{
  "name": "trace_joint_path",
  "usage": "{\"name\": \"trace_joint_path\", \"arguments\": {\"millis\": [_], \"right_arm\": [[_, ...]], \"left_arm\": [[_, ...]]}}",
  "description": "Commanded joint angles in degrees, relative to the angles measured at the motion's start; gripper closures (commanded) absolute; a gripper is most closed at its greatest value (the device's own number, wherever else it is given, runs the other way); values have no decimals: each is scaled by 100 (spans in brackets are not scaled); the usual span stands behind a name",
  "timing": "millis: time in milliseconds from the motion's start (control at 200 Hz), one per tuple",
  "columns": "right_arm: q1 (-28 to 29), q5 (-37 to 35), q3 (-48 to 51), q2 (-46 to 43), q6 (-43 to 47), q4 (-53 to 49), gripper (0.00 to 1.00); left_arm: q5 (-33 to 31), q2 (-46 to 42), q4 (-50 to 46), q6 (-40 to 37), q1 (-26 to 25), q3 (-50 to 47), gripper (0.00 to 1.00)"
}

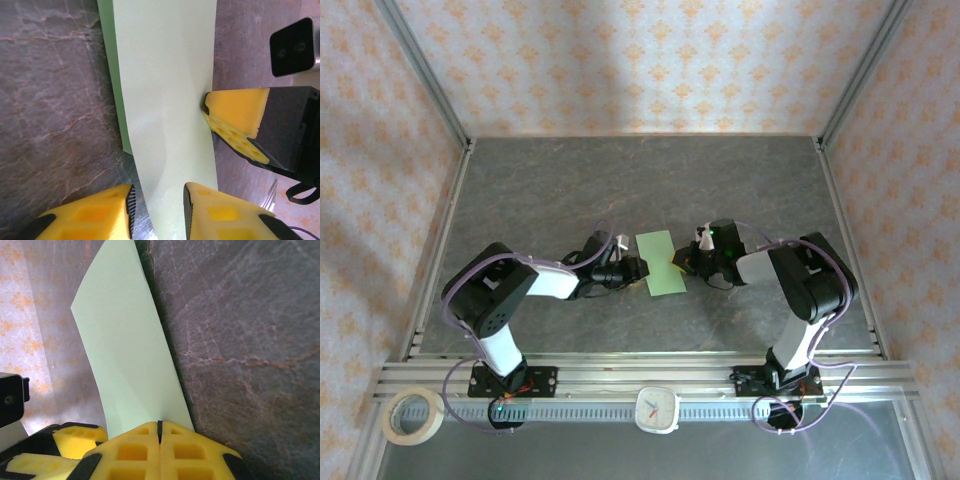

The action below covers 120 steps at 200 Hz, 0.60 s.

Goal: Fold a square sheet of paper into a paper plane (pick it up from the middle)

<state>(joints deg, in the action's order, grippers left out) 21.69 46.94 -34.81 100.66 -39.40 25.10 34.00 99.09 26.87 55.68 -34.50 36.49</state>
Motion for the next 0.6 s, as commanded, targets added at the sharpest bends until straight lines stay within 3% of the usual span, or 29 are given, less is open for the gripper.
{"name": "trace_joint_path", "arguments": {"millis": [0, 170, 596], "right_arm": [[40, -334, 239, 287, 60, -665, 95], [45, -329, 229, 266, 69, -682, 95], [44, -84, 212, 112, 50, -478, 91]], "left_arm": [[92, 68, 177, 45, -47, 182, 69], [89, 38, 228, 65, -59, 184, 78], [73, 15, 302, 99, -57, 135, 88]]}}
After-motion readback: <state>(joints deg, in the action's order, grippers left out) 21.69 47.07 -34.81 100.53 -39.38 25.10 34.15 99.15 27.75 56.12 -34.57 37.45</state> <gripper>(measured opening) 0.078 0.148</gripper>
